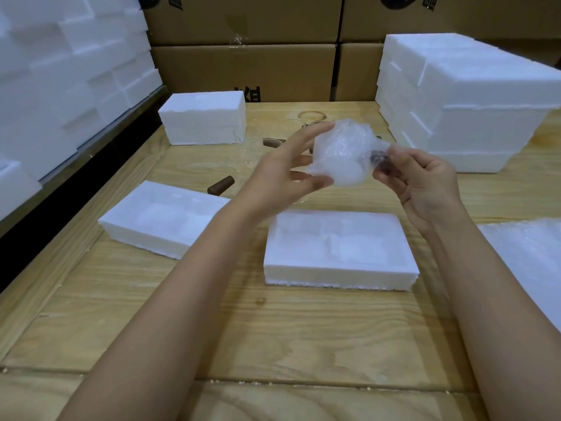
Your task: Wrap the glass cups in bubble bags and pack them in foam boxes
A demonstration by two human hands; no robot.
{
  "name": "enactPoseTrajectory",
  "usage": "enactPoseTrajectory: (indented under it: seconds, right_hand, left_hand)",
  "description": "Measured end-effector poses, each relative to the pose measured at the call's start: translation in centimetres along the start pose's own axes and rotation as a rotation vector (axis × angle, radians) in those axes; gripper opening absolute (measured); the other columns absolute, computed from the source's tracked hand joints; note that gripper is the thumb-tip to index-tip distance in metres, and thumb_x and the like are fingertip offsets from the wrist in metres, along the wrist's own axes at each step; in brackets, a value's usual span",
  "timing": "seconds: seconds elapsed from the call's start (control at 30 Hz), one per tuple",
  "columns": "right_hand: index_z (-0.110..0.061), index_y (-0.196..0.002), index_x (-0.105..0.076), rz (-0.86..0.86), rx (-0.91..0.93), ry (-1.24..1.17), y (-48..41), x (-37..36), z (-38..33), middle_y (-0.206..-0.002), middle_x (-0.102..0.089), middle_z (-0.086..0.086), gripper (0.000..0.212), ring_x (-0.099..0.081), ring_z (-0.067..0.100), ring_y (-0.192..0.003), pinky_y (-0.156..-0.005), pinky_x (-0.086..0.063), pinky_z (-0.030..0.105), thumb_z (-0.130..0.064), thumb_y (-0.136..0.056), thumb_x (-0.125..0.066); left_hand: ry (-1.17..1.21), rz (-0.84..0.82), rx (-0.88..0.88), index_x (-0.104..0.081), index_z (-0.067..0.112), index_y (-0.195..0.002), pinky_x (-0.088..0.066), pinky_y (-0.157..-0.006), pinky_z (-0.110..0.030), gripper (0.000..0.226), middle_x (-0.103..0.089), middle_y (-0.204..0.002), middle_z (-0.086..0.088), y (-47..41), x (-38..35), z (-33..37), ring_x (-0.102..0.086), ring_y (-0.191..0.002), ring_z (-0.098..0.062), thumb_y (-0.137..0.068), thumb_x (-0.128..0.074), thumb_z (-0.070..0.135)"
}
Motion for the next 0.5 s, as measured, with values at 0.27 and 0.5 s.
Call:
enactPoseTrajectory:
  seconds: [0.27,0.5]
  right_hand:
    - [-0.006,-0.079,-0.061,-0.032,-0.166,0.088,0.6,-1.4,0.4,-0.053,-0.065,0.005,0.037,-0.058,0.01,-0.039,-0.038,-0.044,0.013,-0.038,-0.065,-0.07]
    - [-0.008,-0.071,-0.061,-0.109,-0.179,0.156,1.0,-1.9,-0.2,-0.05,-0.062,0.007,0.032,-0.054,0.012,-0.036,-0.035,-0.041,0.016,-0.038,-0.064,-0.07]
  left_hand:
    - [0.32,-0.111,0.205,-0.056,0.015,-0.129,-0.056,-0.081,-0.03,0.051,-0.072,-0.102,-0.006,0.9,2.1,-0.1,-0.069,-0.097,-0.023,-0.081,-0.072,0.02]
    - [0.442,-0.134,0.294,-0.054,0.024,-0.125,-0.057,-0.072,-0.029,0.055,-0.061,-0.095,-0.02,1.0,3.3,-0.7,-0.07,-0.089,-0.029,-0.074,-0.069,0.009]
Point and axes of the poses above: each hand's wrist, its own y-axis away from the middle knuckle, its own x-axis out of the back of the hand, z = x × y, the point moved 1 cm from there along -y, towards the middle knuckle
